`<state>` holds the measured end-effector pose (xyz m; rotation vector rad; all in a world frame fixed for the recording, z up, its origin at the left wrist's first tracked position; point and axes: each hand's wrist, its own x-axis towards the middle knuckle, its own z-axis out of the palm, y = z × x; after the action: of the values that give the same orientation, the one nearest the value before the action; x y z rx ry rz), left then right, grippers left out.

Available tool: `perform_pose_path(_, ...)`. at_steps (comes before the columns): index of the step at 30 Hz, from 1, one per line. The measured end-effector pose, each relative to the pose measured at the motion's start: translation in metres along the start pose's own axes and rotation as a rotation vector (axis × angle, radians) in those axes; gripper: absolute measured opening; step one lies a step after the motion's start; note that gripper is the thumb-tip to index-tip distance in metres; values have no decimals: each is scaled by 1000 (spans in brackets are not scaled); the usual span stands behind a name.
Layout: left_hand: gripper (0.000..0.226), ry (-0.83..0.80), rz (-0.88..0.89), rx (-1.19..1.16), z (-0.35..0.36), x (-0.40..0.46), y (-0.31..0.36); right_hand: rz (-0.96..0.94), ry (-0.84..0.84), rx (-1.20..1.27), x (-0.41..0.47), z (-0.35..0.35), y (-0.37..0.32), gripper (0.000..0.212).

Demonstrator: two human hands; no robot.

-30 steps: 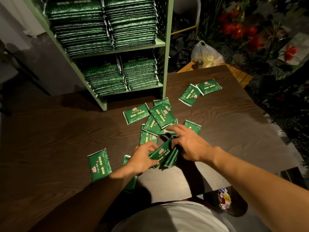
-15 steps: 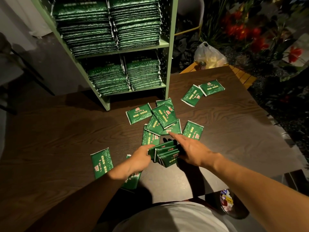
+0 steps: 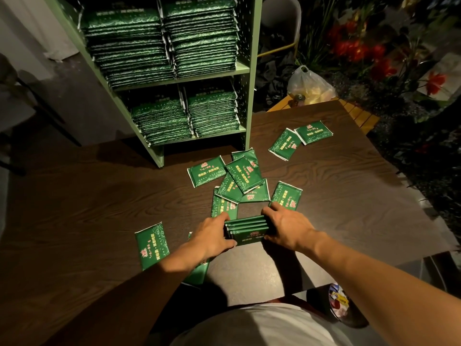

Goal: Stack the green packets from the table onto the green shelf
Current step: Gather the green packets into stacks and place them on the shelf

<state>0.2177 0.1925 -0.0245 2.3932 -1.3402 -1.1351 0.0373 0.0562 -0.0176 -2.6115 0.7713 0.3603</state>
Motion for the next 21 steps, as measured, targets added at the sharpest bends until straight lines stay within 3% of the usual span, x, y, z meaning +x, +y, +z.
perform_pose_path(4, 44, -21, 61, -32, 6, -2, 10, 12, -26, 157, 1, 3, -2, 35)
perform_pose_path(12, 59, -4, 141, 58, -12, -3, 13, 29, 3, 282, 0, -11, 4, 24)
perform_pose_path(18, 52, 37, 212, 60, -45, -1, 21, 58, 1, 382, 4, -42, 3, 34)
perform_pose_path(21, 74, 115, 188, 63, -62, 0, 26, 47, 55, 401, 7, -58, 4, 41)
